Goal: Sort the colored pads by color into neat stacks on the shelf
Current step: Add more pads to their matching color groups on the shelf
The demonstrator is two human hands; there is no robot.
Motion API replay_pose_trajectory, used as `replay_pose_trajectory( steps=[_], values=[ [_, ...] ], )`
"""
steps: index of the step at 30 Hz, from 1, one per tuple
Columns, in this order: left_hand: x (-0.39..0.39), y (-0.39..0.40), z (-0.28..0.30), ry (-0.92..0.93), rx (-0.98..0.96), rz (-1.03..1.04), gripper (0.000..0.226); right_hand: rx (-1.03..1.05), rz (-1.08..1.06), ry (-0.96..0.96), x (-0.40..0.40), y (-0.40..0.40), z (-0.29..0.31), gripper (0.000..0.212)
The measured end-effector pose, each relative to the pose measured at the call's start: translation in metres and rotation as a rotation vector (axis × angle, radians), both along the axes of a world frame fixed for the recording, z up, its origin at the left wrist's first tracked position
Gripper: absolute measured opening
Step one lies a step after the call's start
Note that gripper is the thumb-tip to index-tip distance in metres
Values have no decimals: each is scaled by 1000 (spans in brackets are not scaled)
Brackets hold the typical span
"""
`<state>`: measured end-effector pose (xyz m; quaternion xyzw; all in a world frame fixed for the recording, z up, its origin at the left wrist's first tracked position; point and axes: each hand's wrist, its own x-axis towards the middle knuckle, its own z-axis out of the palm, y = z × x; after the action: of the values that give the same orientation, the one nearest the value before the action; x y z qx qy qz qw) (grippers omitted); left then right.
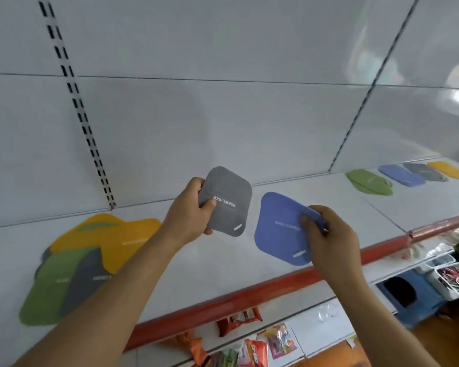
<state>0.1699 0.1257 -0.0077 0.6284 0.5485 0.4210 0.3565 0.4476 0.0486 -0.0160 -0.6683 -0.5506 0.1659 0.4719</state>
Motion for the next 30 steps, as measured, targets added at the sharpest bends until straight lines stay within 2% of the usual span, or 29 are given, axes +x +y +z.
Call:
replay_pose_trajectory(
  steps=[6, 14, 18, 25, 30],
  values=[
    [123, -2, 11, 11, 20, -122, 22, 33, -101, 26, 99, -35, -2, 14],
    [321, -7, 15, -28, 30, -245, 22, 55, -224, 17, 285, -70, -8, 14],
    [396, -4, 12, -41, -6, -270, 20, 48, -256, 26, 356, -75, -13, 17],
    [492, 35, -2, -27, -31, -287, 27, 21, -305, 45, 444, -52, -38, 14],
    [567, 86, -16, -76, -69, -277, 16, 7, -326, 49, 512, -13, -40, 19]
  ],
)
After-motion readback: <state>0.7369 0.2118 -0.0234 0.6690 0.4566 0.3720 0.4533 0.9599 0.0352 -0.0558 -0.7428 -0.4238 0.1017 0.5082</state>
